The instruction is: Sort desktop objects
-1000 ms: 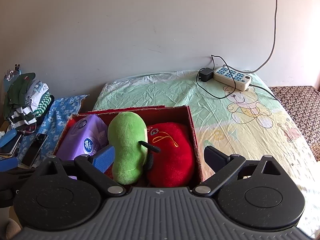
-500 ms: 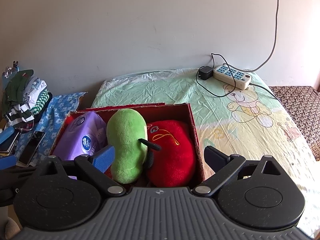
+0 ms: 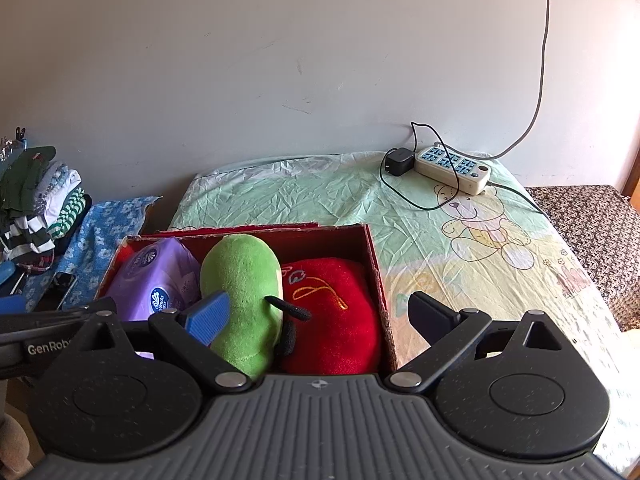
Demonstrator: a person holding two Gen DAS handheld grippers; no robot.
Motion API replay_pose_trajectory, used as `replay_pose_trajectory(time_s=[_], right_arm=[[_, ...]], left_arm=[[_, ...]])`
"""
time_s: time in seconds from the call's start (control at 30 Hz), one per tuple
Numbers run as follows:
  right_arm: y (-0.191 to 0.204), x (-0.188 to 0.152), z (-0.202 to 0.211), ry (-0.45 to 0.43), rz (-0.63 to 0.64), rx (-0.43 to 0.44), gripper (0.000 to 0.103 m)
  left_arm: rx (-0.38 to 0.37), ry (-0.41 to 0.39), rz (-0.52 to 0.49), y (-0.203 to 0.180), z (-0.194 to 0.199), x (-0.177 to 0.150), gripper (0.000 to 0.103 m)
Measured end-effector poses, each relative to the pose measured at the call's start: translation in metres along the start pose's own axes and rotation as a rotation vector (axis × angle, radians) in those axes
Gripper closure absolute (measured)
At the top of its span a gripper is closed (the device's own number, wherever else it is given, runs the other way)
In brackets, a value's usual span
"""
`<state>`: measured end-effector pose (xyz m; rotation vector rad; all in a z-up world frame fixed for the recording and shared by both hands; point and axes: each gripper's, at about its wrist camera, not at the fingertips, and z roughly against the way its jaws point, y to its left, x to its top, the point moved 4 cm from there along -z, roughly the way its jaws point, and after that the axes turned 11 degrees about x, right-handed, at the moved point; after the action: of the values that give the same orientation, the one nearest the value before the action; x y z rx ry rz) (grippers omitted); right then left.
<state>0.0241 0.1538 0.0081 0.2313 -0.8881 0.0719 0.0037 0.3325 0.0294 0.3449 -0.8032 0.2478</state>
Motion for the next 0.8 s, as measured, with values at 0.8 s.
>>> replay_pose_trajectory(time_s=[0.8], right_arm=[[0.005, -0.006, -0.018, 0.026, 0.006, 0.004, 0.005]], left_arm=[[-0.024, 0.045, 0.014, 0.0, -0.02, -0.008, 0.001]])
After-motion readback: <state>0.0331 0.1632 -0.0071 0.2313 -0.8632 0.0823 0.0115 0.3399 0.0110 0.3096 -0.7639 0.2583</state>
